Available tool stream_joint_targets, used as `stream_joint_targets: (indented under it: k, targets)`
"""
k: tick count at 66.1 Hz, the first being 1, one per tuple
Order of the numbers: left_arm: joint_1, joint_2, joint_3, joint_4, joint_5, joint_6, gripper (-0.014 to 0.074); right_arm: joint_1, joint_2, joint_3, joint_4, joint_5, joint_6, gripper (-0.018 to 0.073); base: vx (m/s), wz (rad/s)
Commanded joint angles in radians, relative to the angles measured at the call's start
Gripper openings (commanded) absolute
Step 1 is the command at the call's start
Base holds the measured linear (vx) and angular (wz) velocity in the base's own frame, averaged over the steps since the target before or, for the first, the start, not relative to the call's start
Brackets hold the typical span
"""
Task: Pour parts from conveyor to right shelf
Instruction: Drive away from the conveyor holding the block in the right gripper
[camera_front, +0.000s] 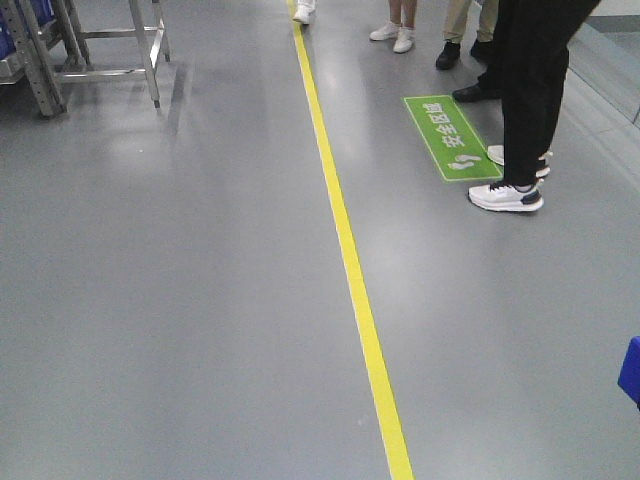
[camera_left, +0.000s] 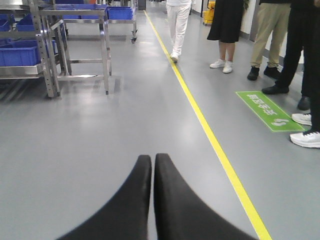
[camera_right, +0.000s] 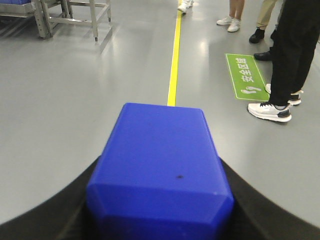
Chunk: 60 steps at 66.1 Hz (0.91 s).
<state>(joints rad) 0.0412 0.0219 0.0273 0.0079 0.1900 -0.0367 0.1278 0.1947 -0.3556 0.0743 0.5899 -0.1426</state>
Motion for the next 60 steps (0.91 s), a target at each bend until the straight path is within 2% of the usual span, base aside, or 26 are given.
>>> stream_joint_targets:
  k: [1, 60]
  targets:
    - [-0.005, 0.013, -0.019, -0.008, -0.071, -0.008, -0.0006, -0.002, 0.010, -0.026, 0.000, -0.076, -0.005, -0.0005, 0.56, 0.06]
    - [-0.005, 0.013, -0.019, -0.008, -0.071, -0.008, -0.0006, -0.002, 0.010, -0.026, 0.000, -0.076, -0.005, -0.0005, 0.71, 0.12]
